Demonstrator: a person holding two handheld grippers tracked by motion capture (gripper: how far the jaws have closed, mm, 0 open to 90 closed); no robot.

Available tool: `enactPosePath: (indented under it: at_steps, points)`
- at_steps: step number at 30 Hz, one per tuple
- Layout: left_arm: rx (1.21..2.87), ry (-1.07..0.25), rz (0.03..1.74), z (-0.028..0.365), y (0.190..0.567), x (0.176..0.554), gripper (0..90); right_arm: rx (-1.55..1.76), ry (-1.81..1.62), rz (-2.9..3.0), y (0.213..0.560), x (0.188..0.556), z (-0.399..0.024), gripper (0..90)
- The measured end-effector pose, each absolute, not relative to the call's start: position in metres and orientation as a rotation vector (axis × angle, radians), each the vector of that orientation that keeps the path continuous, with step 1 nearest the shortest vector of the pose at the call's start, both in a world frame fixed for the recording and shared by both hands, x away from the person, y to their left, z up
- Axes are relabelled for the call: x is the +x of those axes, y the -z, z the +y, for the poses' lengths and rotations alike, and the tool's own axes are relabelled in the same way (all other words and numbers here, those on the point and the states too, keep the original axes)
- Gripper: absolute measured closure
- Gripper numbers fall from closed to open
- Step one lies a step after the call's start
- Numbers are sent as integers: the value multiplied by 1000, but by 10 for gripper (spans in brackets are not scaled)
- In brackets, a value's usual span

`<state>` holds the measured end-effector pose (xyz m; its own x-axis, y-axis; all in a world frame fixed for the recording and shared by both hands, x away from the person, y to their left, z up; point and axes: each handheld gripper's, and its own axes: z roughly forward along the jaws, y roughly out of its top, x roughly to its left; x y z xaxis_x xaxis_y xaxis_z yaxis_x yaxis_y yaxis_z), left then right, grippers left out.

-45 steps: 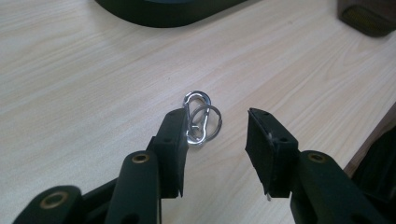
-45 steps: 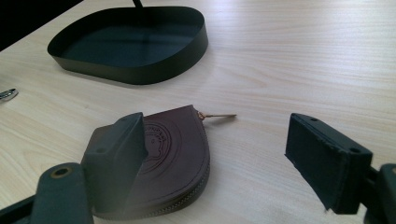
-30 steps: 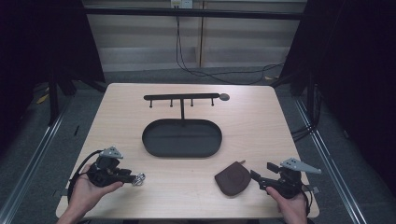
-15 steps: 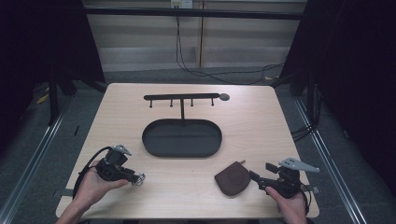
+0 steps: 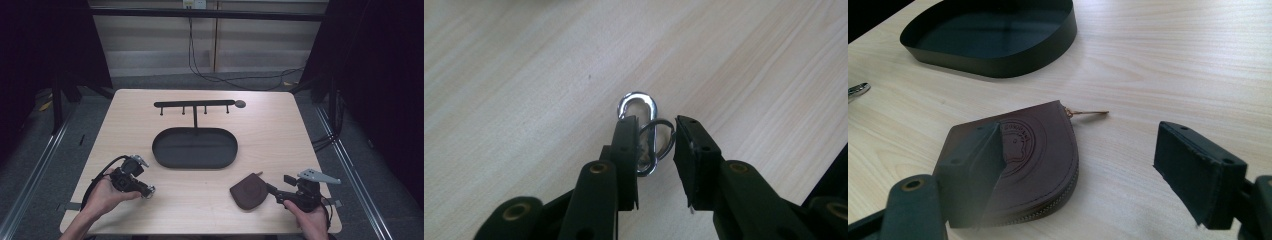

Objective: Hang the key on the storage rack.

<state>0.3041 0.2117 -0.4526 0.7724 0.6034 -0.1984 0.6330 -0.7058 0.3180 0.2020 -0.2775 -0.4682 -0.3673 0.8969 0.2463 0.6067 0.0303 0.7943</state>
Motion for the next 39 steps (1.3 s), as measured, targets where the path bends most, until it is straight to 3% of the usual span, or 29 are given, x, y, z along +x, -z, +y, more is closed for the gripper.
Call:
enactPosePath:
  at_steps: [12, 23, 39]
  points:
    - [2668, 144, 912, 205, 457, 309, 783, 1535, -1262, 1996, 469, 203, -278, 198]
    - [2709, 141, 888, 198, 456, 309, 900, 1556, -1253, 1999, 470, 204, -278, 198]
    - [2693, 142, 857, 197, 443, 311, 899, 1572, -1243, 1990, 470, 205, -279, 198]
